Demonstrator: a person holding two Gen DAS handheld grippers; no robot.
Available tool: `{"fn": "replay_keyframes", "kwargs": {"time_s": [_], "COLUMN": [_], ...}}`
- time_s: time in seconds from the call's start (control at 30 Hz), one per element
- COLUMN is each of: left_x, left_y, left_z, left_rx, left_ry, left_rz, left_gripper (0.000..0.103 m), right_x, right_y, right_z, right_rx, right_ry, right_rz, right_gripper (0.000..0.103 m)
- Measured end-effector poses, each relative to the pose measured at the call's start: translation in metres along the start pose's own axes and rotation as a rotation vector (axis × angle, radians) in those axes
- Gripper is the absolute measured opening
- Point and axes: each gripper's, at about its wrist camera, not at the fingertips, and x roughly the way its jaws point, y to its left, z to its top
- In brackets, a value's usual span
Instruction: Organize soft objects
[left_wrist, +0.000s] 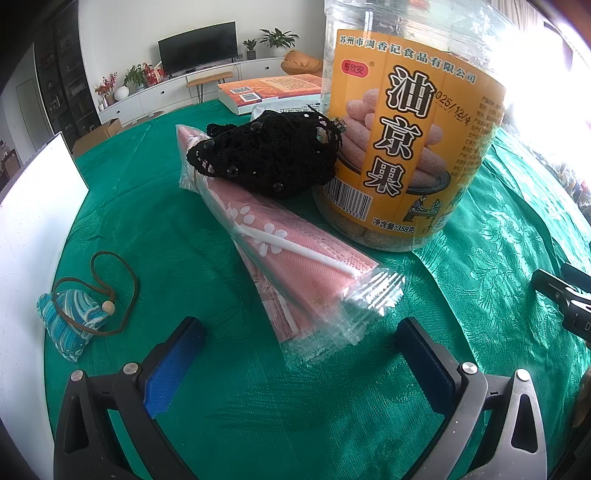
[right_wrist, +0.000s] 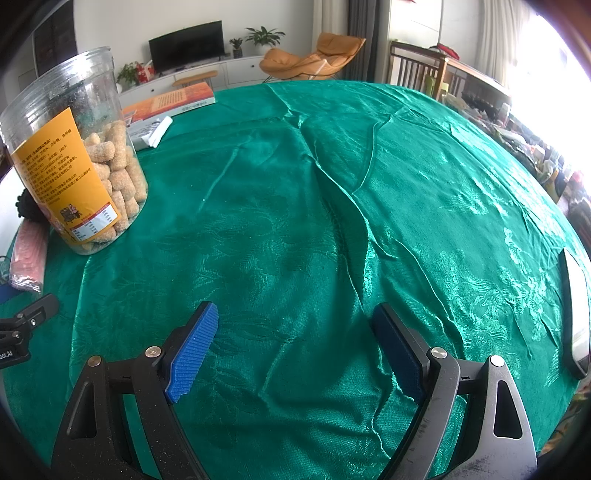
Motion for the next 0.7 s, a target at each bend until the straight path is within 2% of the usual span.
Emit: {"fn": "replay_keyframes", "kwargs": {"time_s": [0.57,0.7], "left_x": [0.000,0.000], "left_y": [0.000,0.000], "left_z": [0.000,0.000], "left_rx": [0.000,0.000], "left_ry": [0.000,0.000], "left_rz": [0.000,0.000], "left_gripper": [0.103,0.103], "right_x": [0.000,0.015], "right_y": [0.000,0.009], "right_z": [0.000,0.017], "right_rx": [-0.001,-0.024], "right_ry": [-0.001,0.001], "right_rz": [-0.002,0.009], "right_gripper": [0.088,0.088]}}
